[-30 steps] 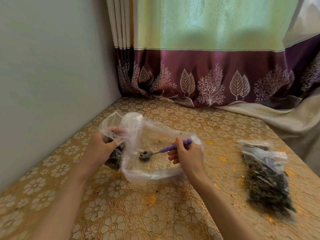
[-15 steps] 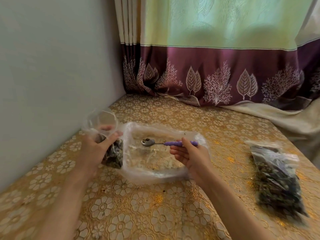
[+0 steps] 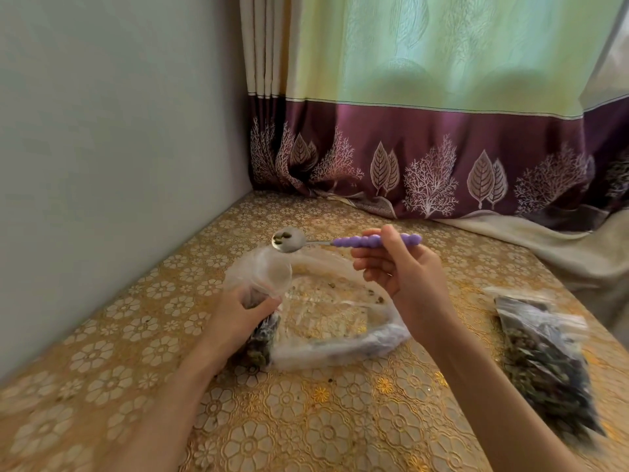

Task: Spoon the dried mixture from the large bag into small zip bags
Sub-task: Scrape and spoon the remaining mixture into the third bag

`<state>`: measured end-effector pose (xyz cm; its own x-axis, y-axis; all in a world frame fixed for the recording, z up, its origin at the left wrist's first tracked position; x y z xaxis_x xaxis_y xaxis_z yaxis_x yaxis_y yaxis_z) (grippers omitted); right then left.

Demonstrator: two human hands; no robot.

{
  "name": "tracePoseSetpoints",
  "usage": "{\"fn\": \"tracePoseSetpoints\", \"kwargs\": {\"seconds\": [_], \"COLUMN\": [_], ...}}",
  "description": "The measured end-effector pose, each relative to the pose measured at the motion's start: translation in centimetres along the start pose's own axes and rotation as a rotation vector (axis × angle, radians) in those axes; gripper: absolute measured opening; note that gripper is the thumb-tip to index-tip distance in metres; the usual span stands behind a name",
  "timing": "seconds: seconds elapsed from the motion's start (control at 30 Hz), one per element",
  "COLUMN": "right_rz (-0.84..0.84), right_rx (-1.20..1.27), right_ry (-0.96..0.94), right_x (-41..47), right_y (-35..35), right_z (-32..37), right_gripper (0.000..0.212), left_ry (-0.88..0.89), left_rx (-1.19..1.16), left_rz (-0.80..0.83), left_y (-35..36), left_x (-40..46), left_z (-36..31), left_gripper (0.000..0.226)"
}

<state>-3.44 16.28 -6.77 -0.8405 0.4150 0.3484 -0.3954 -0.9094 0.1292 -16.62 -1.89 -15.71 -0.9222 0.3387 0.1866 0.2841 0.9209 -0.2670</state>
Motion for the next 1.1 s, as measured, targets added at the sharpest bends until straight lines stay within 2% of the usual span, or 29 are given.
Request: {"fn": "tracePoseSetpoints", "kwargs": {"seconds": [0.03, 0.13, 0.23, 0.33, 0.47, 0.6, 0.7, 0.77, 0.9, 1.0, 1.1], "right_rz": [0.027, 0.099, 0.139, 0.124, -0.042, -0.271, -0.277, -0.247, -0.166, -0.122, -0.091], "right_rx": [-0.049, -0.207, -0.281, -0.221, -0.038, -0.022, -0.138, -0.248, -0.485, -0.624, -0.758], "right_ry": [-0.023, -0.068, -0.064, -0.05, -0.013, 0.037, 0.076, 0.115, 0.143, 0.097, 0.049], "right_x": [-0.1, -0.3, -0.3, -0.2, 0.3, 0.6, 1.1, 1.6, 2.8, 3.9, 5.1], "right_y": [0.3, 0.9, 1.1, 0.9, -0.4, -2.9, -4.4, -5.0, -5.8, -6.4, -6.8], "right_z": [0.2, 0.1, -0.2, -0.3, -0.4, -1.1, -1.5, -1.9, -2.6, -2.7, -2.5], "right_gripper": [0.026, 0.017, 0.019, 0.018, 0.026, 0.037, 0.038, 0.039, 0.037, 0.042, 0.044], "left_ry": [-0.002, 0.04, 0.035, 0.001, 0.005, 0.024, 0.052, 0.074, 0.038, 0.026, 0.035], "left_rx": [-0.011, -0.061, -0.089, -0.082, -0.057, -0.08, -0.069, -0.048, 0.027, 0.089, 0.091], "left_rz": [0.007, 0.069, 0.084, 0.083, 0.135, 0.083, 0.049, 0.111, 0.303, 0.299, 0.309], "left_y": [0.0, -0.1, -0.1, -0.2, -0.4, -0.3, -0.3, 0.0, 0.9, 1.1, 1.2], "left_x": [0.0, -0.2, -0.1, -0.1, -0.1, -0.2, -0.5, -0.8, -1.4, -1.5, -1.4], "left_z": [-0.1, -0.5, -0.5, -0.4, -0.2, -0.6, -1.3, -1.7, -1.9, -1.7, -1.7], "left_gripper": [0.026, 0.053, 0.054, 0.058, 0.051, 0.016, 0.007, 0.006, 0.019, 0.044, 0.042]}}
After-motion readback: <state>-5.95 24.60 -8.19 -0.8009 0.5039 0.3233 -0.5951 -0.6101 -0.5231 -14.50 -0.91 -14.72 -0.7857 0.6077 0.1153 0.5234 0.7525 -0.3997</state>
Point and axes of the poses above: each hand's wrist, its own x-axis towards the middle knuckle, its own y-axis out of the palm, z = x × y, the point moved 2 cm from there along x, towards the middle knuckle, and after that the axes turned 7 degrees about -x, right-handed, at the moved point
